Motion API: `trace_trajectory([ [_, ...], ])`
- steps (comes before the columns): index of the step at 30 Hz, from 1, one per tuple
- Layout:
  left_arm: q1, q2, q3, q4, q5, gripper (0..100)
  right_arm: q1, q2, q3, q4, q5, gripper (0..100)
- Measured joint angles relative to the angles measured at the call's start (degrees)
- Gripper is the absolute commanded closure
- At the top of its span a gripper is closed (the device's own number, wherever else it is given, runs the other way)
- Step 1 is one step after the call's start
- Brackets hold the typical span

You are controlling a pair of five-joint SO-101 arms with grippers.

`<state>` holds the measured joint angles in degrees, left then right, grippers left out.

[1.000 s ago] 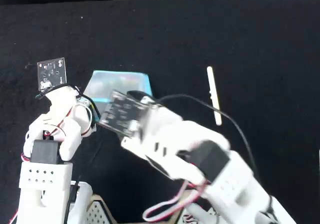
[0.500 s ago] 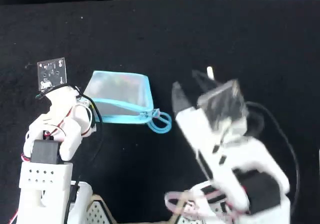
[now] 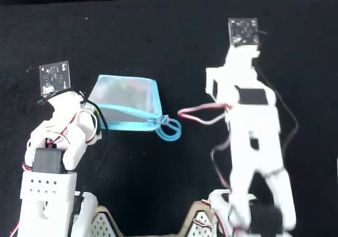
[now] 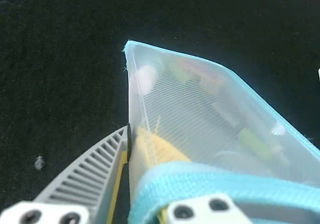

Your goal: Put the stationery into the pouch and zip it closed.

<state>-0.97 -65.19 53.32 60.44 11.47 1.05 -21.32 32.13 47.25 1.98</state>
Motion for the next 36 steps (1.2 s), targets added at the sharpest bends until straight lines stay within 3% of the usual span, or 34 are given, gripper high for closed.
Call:
trace_trajectory([
  [7, 0.0, 0.0, 0.0, 0.0, 0.0, 97, 0.35, 18.9, -1.67, -9.41, 0.0, 86.8],
  [26, 0.0, 0.0, 0.0, 0.0, 0.0, 97, 6.68, 47.38, -26.73, -8.18, 0.09, 86.8],
  [36, 0.0, 0.0, 0.0, 0.0, 0.0, 97, 4.57, 55.21, -33.85, -5.98, 7.74, 87.2],
])
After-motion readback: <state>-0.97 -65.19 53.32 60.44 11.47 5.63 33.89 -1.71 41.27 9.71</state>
